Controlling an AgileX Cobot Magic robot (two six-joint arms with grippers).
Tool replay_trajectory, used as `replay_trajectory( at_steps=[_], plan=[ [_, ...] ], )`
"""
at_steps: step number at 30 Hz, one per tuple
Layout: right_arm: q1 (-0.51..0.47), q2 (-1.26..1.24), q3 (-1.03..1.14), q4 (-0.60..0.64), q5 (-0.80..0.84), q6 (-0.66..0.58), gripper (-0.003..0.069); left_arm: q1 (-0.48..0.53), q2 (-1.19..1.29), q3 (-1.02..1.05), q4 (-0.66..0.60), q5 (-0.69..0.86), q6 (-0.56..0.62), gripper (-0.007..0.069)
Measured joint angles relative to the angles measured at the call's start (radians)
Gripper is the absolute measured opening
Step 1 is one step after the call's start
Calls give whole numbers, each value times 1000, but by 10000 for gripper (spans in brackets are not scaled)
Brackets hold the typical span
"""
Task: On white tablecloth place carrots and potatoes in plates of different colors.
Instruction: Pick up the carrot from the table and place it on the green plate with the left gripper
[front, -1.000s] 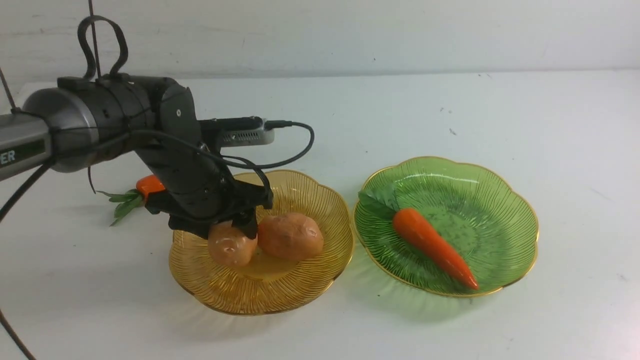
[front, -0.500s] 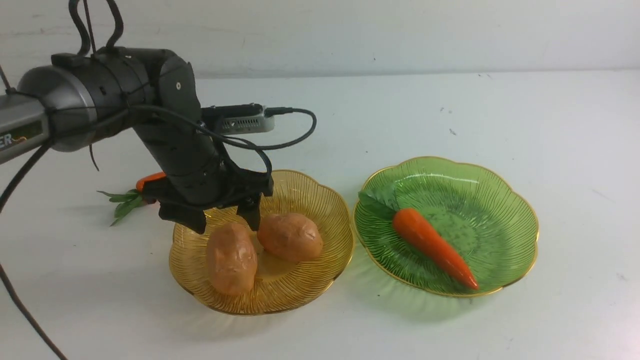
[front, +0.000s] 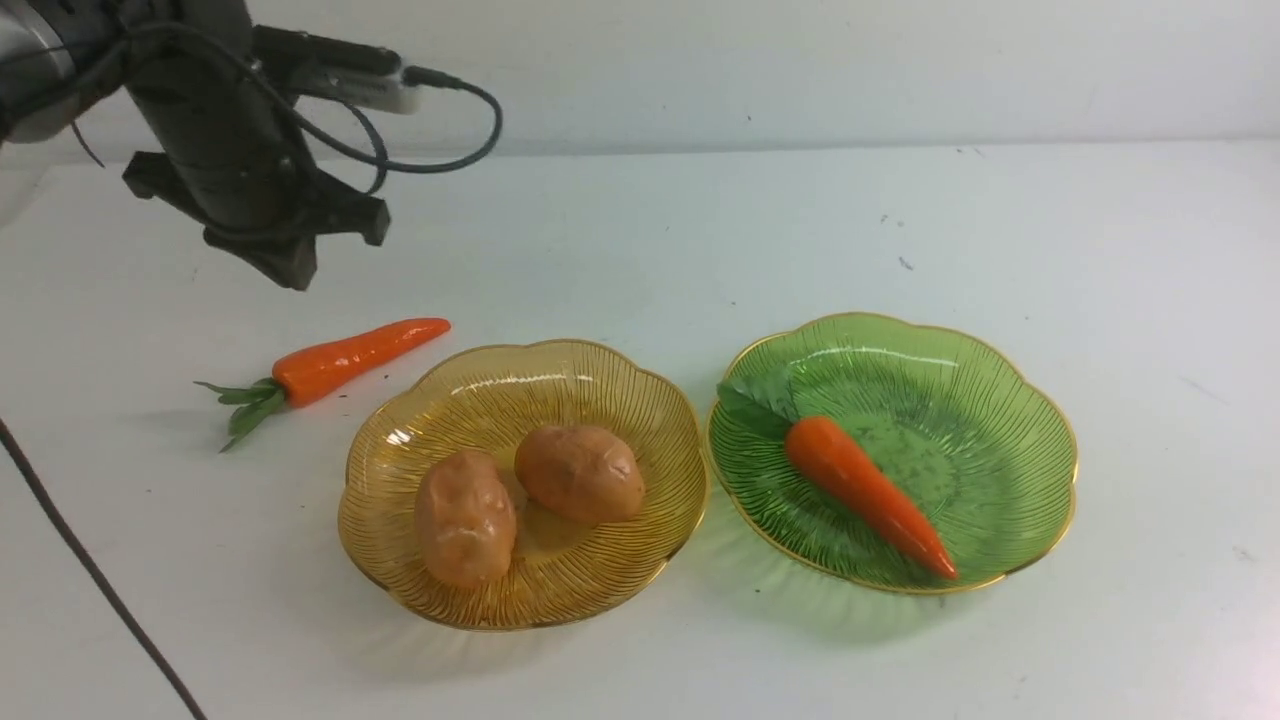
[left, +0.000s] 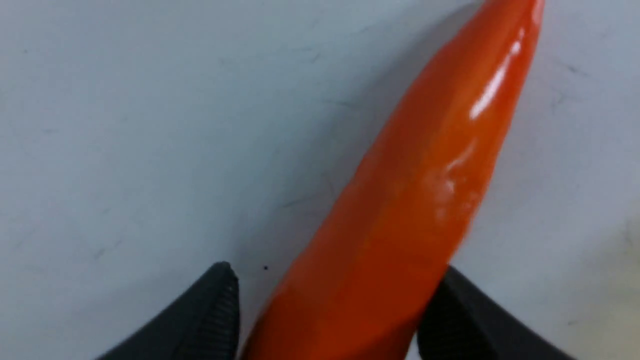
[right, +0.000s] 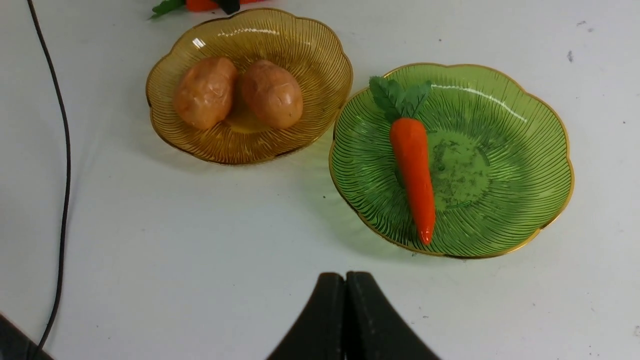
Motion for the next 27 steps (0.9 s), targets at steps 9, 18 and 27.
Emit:
replay_trajectory(
  at_steps=[9,18,27],
  plan=[
    [0,0,0,0,0,7,-15,-13,-70,-332,-34,238,-76,242],
    [0,0,0,-1,0,-2,-15,-330,-78,-426,-538,243,-289,253],
    [0,0,0,-11,0,-7,-15,-585,58,-417,-419,165,-329,358]
  ],
)
